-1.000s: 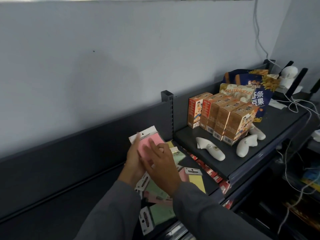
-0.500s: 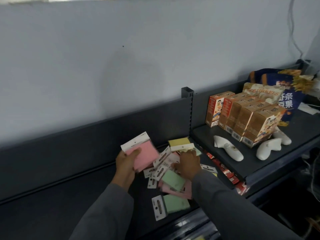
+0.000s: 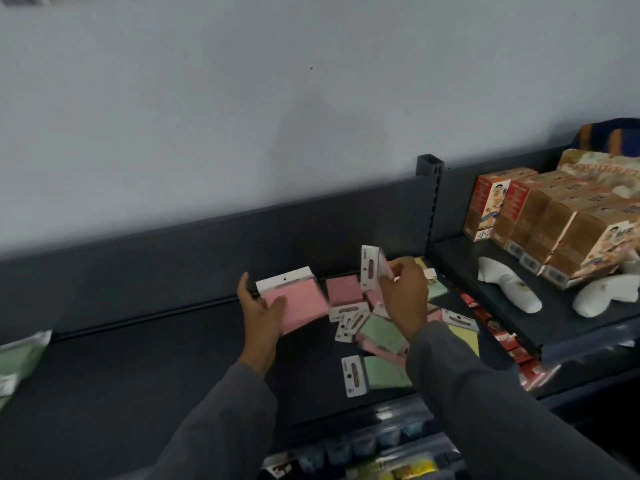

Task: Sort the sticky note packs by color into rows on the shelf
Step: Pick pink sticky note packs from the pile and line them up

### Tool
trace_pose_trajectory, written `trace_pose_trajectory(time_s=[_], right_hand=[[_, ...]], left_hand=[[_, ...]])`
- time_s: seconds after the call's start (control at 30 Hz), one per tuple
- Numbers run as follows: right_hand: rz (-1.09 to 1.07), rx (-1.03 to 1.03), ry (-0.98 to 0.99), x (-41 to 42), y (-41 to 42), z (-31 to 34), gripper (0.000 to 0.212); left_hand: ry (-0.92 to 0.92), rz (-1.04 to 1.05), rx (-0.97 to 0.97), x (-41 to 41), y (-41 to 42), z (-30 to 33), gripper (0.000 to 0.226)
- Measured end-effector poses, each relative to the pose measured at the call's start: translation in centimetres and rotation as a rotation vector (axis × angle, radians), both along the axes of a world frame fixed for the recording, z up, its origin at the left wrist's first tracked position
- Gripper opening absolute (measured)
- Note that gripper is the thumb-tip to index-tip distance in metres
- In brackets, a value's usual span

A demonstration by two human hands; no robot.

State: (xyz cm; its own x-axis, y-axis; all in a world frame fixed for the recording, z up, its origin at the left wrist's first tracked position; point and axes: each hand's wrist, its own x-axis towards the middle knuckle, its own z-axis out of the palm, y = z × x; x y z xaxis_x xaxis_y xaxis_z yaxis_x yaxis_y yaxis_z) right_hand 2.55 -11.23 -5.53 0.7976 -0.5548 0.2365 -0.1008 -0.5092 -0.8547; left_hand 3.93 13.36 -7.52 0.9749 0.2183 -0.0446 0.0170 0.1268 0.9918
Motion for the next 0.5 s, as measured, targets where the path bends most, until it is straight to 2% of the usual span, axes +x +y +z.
trace_pose_trajectory(time_s=[0.07, 0.2, 0.4, 0.5], right_hand=[[-0.018, 0.036, -0.106, -0.6, 1.7, 0.7, 0.014], [0.064, -0.034, -0.292, -1.2, 7.0, 2.0, 0.023], [0.316, -0.28, -0.525, -2.4, 18.0, 1.9, 0.03], [0.434, -0.359, -0.577, -3.3, 24.9, 1.2, 0.03]], left_hand=[[-0.048, 0.027, 0.068, -0.8, 1.6, -0.1, 0.074], [-0.093, 0.064, 0.17, -2.1, 5.2, 0.1, 0.022], [-0.083, -0.002, 0.26, -4.4, 11.3, 1.8, 0.03], [-0.067, 0.002, 0.22, -6.3, 15.7, 3.8, 0.028]])
